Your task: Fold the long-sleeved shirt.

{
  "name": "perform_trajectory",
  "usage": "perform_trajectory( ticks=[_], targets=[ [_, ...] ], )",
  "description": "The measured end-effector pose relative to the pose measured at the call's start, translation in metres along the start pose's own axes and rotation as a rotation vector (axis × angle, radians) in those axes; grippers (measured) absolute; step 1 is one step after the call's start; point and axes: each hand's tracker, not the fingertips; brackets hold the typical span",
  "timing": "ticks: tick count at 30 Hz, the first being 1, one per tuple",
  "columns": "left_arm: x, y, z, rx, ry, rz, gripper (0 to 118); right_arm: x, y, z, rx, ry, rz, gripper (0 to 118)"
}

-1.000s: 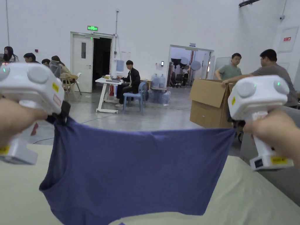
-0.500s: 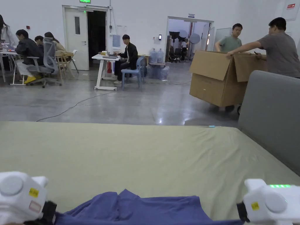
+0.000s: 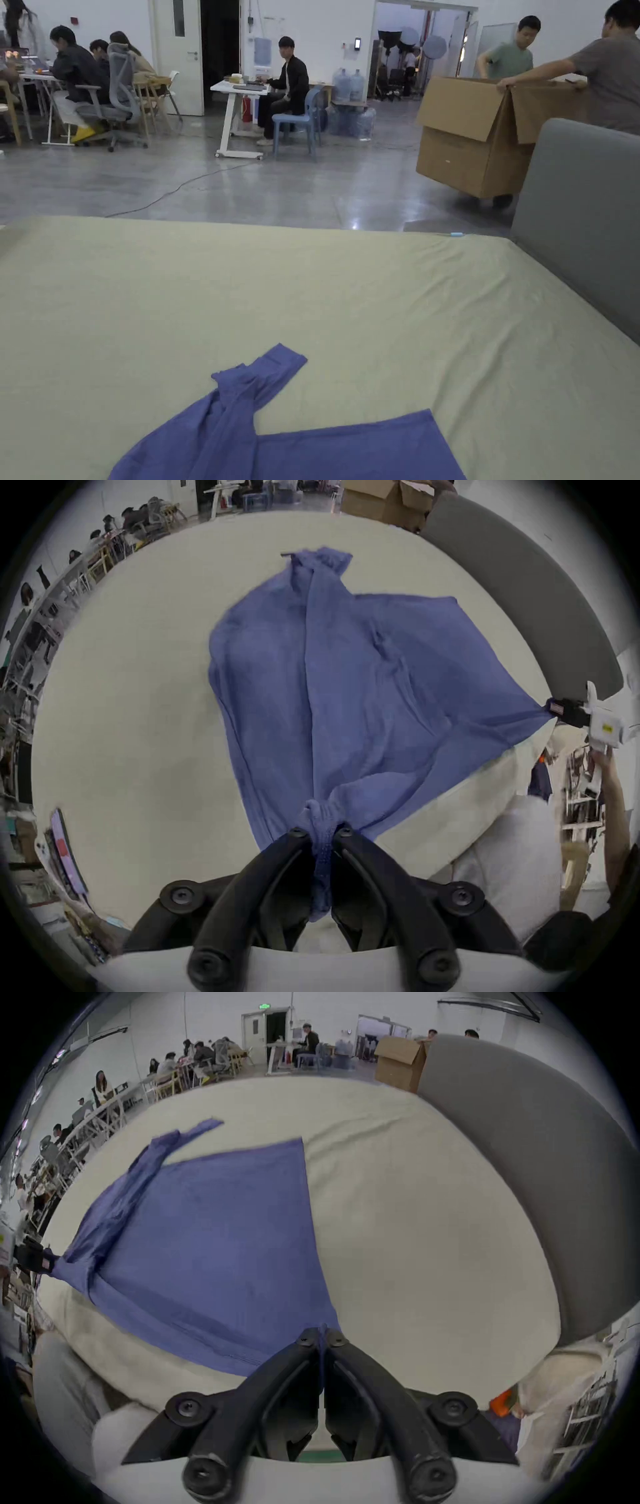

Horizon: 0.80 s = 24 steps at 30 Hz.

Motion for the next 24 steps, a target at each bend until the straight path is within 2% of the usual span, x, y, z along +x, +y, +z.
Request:
perform_trajectory(
  ticks=[6, 10, 13, 19, 20, 21, 22, 23, 24],
  targets=[
    [-0.009, -0.031, -0.013, -0.003, 0.010, 0.021, 2, -0.015, -0.037, -0.012, -0.064, 0.001, 0.009, 0],
    [-0.006, -0.034, -0.025, -0.029, 0.018, 0.054, 2, -0.022, -0.041, -0.030, -0.109, -0.018, 0.022, 0],
    [-0.008, -0.039, -0.047, -0.036, 0.046, 0.018, 2, -0.023, -0.044, -0.044, -0.139, -0.021, 0.016, 0],
    [-0.008, -0.038, -0.050, -0.013, 0.054, 0.043, 3, -0.024, -0.039, -0.052, -0.154, -0.042, 0.053, 1],
    [-0.009, -0.038, -0.048, 0.004, 0.051, 0.073, 15, -0.022, -0.036, -0.051, -0.156, -0.036, 0.049, 6],
    [0.000, -0.042, -0.036, 0.027, 0.065, 0.104, 42, -0.020, -0.031, -0.049, -0.177, -0.035, 0.049, 9],
    [-0.001, -0.043, -0.025, 0.062, 0.100, 0.132, 79, -0.015, -0.024, -0.041, -0.213, 0.007, 0.013, 21],
    [0.000, -0.048, -0.008, 0.119, 0.081, 0.174, 112, -0.005, -0.018, -0.031, -0.209, 0.032, -0.013, 62],
    [0.002, -0.055, 0.014, 0.203, 0.051, 0.206, 118, 0.001, -0.011, -0.013, -0.178, 0.054, -0.049, 91]
  ],
)
